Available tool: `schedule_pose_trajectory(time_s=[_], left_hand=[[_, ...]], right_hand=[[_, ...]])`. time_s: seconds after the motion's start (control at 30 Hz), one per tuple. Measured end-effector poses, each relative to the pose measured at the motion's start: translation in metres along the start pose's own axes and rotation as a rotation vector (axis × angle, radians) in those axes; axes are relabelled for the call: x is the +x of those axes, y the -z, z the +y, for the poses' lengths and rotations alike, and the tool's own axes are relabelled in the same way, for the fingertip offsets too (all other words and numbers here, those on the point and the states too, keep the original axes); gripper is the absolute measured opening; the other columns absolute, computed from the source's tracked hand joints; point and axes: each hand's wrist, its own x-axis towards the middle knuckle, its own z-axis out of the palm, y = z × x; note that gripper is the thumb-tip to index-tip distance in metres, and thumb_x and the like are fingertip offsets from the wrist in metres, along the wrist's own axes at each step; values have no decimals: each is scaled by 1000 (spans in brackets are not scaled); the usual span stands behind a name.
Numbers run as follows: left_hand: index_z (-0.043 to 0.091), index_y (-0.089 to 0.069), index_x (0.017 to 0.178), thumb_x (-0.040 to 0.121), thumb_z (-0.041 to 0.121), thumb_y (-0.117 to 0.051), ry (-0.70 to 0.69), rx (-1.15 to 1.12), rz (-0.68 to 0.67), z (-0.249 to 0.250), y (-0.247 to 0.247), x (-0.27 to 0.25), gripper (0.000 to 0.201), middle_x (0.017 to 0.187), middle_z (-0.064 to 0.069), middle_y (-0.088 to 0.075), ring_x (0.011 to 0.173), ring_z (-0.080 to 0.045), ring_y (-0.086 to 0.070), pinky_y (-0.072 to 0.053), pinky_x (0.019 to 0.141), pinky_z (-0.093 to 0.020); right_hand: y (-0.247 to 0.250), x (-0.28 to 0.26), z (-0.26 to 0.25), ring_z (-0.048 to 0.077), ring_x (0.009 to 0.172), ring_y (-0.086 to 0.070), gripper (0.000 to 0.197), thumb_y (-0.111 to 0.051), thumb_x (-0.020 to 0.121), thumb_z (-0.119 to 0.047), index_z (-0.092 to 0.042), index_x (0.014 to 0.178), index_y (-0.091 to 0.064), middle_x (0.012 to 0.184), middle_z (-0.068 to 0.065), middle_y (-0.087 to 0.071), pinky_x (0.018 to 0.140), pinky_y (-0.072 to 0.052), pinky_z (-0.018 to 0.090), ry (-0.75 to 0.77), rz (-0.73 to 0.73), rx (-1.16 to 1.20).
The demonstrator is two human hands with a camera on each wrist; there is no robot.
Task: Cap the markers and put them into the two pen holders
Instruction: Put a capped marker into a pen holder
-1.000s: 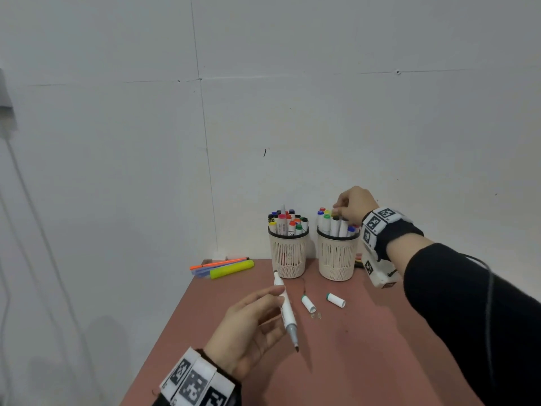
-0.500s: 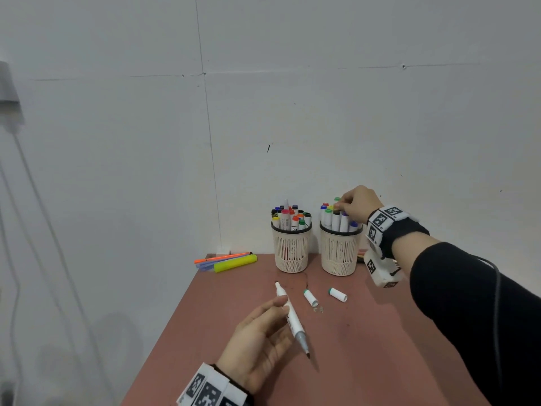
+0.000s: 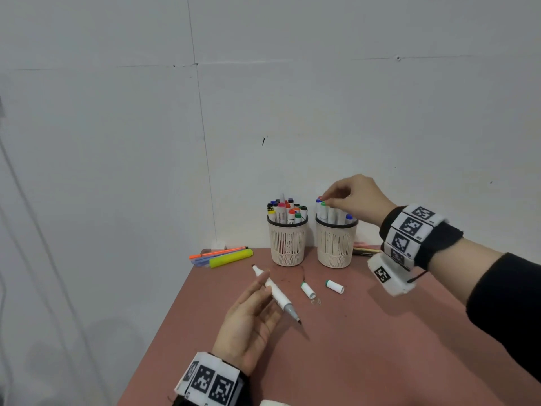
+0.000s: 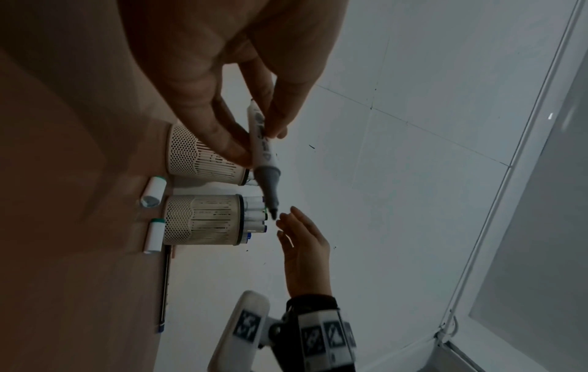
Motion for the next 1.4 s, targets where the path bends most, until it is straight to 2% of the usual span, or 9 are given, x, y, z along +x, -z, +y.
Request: schedule_pose_trajectory(time_s=[0.17, 0.3, 0.4, 0.57, 0.7, 0.8, 0.97, 1.17, 1.4], left_hand=[[11, -67, 105, 91, -2, -49, -1, -25, 10, 0, 2, 2, 26, 90, -13, -63, 93, -26, -56, -55, 75, -31], [13, -66, 103, 91, -1, -49, -18, -57, 13, 0, 4, 3, 25, 87, -10, -62, 84, -20, -58, -56, 69, -26], [14, -66, 104, 90, -1, -51, -68, -69, 9, 0, 5, 2, 26, 74, -3, -64, 67, -11, -63, -57, 66, -22], [14, -66, 103, 89, -2, -52, -137, -87, 6, 1, 5, -1, 25, 74, -2, -63, 63, -9, -66, -57, 66, -21], [13, -66, 103, 89, -2, -52, -145, -88, 7, 1, 4, -2, 25, 77, -4, -63, 64, -10, -67, -58, 65, -21], [13, -66, 102, 88, -2, -53, -136, -89, 3, 2, 4, -3, 24, 76, -4, -63, 64, -11, -67, -58, 64, -22], [13, -66, 105, 89, -2, -53, -135, -75, -1, 2, 4, -4, 26, 76, -2, -67, 67, -10, -68, -58, 64, -21], [14, -65, 107, 87, -5, -53, -157, -61, -15, 3, 1, -11, 30, 75, -3, -65, 65, -10, -68, -58, 66, -21], [13, -65, 105, 89, -4, -52, -145, -61, 48, 7, 1, -12, 26, 72, -2, -66, 67, -10, -67, -57, 64, -20]], right_hand=[[-21, -32, -3, -1, 72, -57, 15, -66, 82, -9, -16, 91, -75, 89, 1, -73, 65, -42, 6, 77, -358, -248], [-37, -43, 4, 8, 84, -55, 26, -63, 86, -15, -16, 111, -69, 106, 3, -67, 61, -38, 12, 45, -715, -517], [-46, -46, 11, 13, 96, -56, 31, -66, 87, -22, -18, 117, -66, 113, 3, -64, 72, -35, 18, 42, -816, -627], [-59, -45, 22, 10, 87, -52, 28, -64, 88, -21, -11, 114, -66, 108, 3, -66, 50, -26, 5, 5, -817, -657], [-64, -45, 28, 8, 84, -54, 23, -67, 84, -15, -10, 107, -68, 101, 4, -69, 57, -35, 10, -41, -853, -634], [-63, -46, 26, 9, 84, -53, 27, -68, 82, -9, -9, 109, -66, 90, -1, -60, 60, -39, 16, -34, -879, -666], [-56, -55, 19, 10, 78, -54, 31, -69, 78, -4, -15, 107, -68, 82, -5, -57, 60, -39, 15, 4, -873, -601], [-38, -79, -4, -1, 66, -46, 36, -67, 83, -10, -22, 116, -66, 74, -13, -50, 60, -35, 10, 25, -716, -389], [-17, -133, -38, 5, 64, -53, 20, -71, 80, -9, -28, 86, -68, 68, -13, -57, 64, -44, 15, -112, -342, 80]])
